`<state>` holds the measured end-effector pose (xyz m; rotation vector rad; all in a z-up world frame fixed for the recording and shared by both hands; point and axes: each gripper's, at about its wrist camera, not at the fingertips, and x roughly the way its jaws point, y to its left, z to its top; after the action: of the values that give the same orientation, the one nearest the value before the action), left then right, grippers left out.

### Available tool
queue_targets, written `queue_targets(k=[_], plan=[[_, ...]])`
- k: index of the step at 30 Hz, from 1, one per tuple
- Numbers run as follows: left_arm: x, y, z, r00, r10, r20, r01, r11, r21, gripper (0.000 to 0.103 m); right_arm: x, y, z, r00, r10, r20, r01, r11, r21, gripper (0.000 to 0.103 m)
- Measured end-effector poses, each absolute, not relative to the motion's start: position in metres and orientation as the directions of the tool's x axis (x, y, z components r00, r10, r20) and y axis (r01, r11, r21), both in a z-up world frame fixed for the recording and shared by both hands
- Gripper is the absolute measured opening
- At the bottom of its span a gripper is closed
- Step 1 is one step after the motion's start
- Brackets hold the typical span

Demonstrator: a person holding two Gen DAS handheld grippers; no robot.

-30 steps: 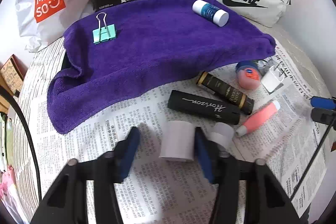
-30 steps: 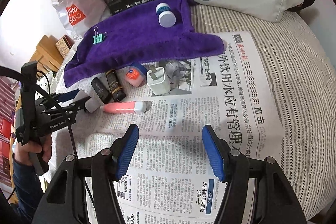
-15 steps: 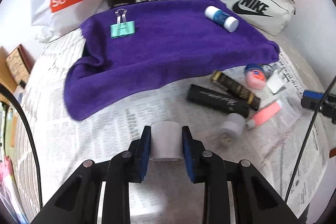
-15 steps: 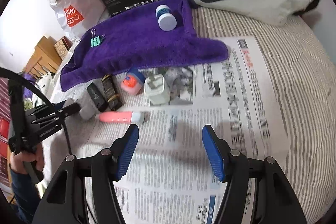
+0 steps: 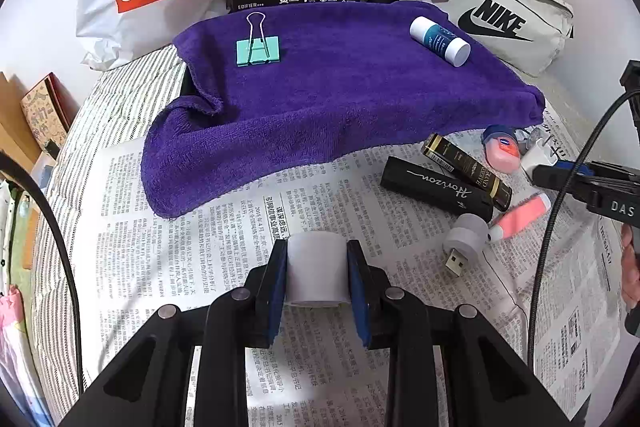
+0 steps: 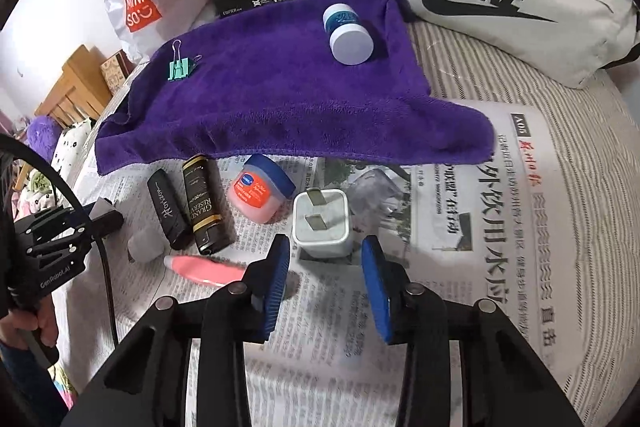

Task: Organize rigid objects
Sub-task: 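Close the right gripper on the white charger plug, then carry the tape roll and charger onto the purple towel and open both grippers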

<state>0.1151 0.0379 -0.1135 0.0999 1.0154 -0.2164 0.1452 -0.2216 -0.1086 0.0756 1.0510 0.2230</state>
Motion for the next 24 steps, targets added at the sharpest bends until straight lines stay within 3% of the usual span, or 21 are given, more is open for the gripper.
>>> queue_targets(k=[6,9,24], plan=[[0.115,0.039,-0.114,0.516,-0.144,-0.844,0.217,0.976,-0.034,0.027,0.152,-0.212,-0.110,0.496,0.187,-0.848,-0.161,0.979,0.122,0.037],[0.114,0.040,-0.114,0.522,-0.147,-0.840,0.215,0.976,-0.038,0.027,0.153,-0.210,-0.111,0.506,0.168,-0.846,-0.170,0.981,0.093,0.028],[0.112,0.042,-0.112,0.528,-0.154,-0.835,0.204,0.978,-0.051,0.027,0.137,-0.217,-0.104,0.484,0.211,-0.849,-0.192,0.972,0.133,0.028]])
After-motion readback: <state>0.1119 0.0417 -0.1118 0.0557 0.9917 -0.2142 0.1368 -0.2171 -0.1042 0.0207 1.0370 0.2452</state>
